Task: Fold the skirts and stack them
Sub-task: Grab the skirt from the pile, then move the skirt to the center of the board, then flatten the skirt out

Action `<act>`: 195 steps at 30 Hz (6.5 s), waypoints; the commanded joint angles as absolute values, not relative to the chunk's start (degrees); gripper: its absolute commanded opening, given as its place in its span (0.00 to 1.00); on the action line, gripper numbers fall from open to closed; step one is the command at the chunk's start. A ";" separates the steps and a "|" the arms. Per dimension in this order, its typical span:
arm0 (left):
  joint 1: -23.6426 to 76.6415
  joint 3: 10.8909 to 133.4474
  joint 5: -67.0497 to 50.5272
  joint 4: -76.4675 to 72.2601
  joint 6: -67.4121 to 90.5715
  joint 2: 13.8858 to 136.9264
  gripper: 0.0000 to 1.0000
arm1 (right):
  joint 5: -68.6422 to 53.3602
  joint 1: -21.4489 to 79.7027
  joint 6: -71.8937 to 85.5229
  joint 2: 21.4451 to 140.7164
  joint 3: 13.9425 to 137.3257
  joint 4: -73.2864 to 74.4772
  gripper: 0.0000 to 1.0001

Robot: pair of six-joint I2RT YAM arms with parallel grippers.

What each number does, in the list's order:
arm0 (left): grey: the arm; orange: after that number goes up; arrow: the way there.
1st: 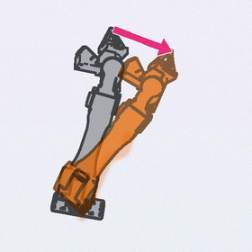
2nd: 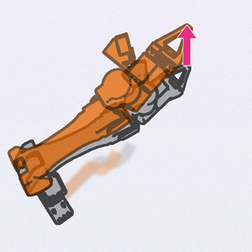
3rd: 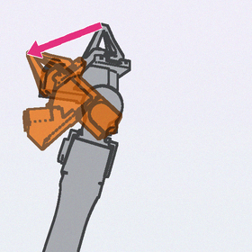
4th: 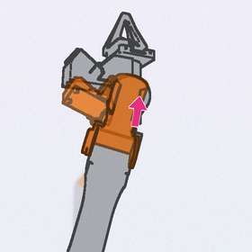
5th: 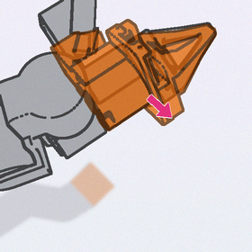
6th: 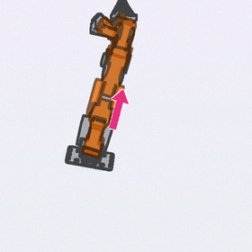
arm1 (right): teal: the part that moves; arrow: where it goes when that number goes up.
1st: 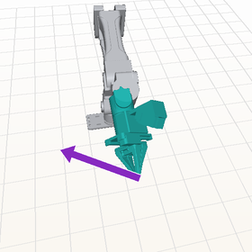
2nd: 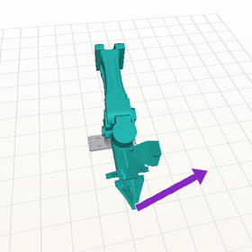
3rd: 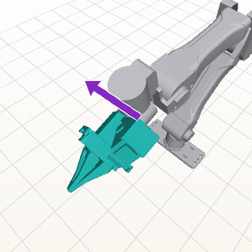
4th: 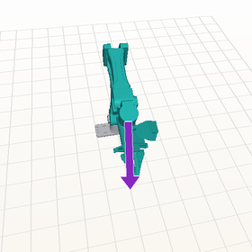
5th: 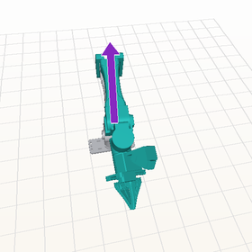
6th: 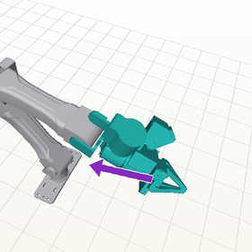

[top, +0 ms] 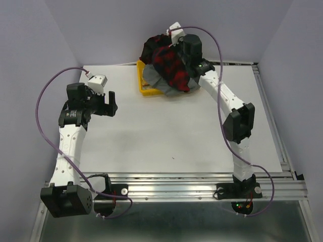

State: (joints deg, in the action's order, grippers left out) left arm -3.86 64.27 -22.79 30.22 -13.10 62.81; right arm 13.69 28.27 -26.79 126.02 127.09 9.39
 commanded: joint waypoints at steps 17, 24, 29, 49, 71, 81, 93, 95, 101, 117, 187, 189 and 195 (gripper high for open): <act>-3.87 66.71 -20.56 25.31 -12.83 56.08 0.96 | 6.60 28.65 -22.77 89.50 132.73 -3.01 0.01; -3.87 65.04 -30.30 24.26 -18.79 53.97 0.94 | 6.94 28.65 -19.78 83.50 130.25 -0.62 0.01; -2.90 63.02 -36.03 25.13 -25.13 53.96 0.90 | 7.56 28.65 -20.91 79.90 118.60 3.25 0.01; 17.56 57.39 -28.57 24.35 -35.42 60.46 0.82 | 24.53 8.97 -21.62 107.30 91.66 4.96 0.01; 63.89 83.48 -28.82 12.57 -25.32 104.93 0.99 | -14.23 -11.34 -21.27 102.49 99.06 48.59 1.00; 67.67 89.03 -32.70 5.90 -10.39 108.89 0.99 | -16.17 -11.95 -20.39 99.67 97.03 51.15 1.00; 69.52 101.61 -11.44 14.85 -11.95 124.54 0.89 | -20.12 -14.68 -20.21 99.93 100.37 54.58 1.00; 69.26 100.03 -8.45 15.99 -14.22 123.41 0.70 | -21.09 -14.68 -20.21 99.41 99.85 54.67 1.00; 64.35 84.14 -8.86 19.77 -18.36 106.12 0.00 | -23.99 -14.68 -21.35 97.83 96.60 54.06 0.98; 30.77 60.91 -17.49 27.34 -27.27 80.52 0.62 | -36.83 -8.45 -28.30 89.40 75.35 56.52 0.66; 34.28 61.34 -6.27 26.19 -12.48 77.01 0.00 | 15.37 34.54 -10.10 77.54 46.49 21.71 0.01; 33.67 63.79 3.27 26.63 -13.44 72.37 0.00 | 17.74 33.23 -12.20 73.15 47.80 22.49 0.01; 28.75 70.13 23.86 24.53 -18.61 64.18 0.00 | 19.44 22.70 -19.68 66.71 55.17 22.94 0.01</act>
State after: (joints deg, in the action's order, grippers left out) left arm 32.47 65.19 4.71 26.81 -13.63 70.02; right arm 14.66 30.02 -14.11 69.80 48.16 23.55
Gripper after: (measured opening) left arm 0.149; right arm 0.037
